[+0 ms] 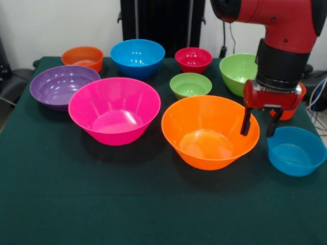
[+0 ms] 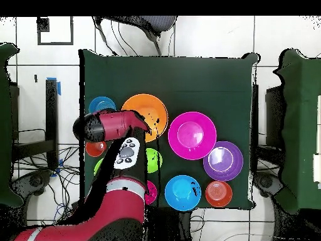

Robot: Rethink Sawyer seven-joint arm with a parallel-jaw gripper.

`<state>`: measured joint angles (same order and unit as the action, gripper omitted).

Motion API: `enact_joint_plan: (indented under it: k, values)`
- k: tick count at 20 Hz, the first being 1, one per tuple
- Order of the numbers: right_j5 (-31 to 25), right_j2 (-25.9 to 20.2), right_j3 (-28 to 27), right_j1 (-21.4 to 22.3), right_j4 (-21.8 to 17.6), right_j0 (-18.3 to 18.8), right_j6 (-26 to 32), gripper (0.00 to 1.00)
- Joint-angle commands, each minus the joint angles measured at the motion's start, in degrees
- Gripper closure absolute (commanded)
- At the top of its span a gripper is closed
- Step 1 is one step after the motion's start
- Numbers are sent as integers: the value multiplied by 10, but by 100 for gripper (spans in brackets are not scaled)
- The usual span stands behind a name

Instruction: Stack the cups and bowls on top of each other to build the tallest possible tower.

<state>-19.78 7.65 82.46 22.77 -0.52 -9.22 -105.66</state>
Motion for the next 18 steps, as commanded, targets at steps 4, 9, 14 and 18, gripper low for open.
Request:
enact_joint_plan:
  k: [4, 9, 14, 18]
  values:
    - [40, -41, 17, -48, -19, -7, -65, 0]
    - [28, -29, 7, -51, -25, -18, -55, 100]
    - [25, -30, 9, -48, -18, -18, -57, 100]
    - [28, -38, 11, -43, -11, -11, -58, 100]
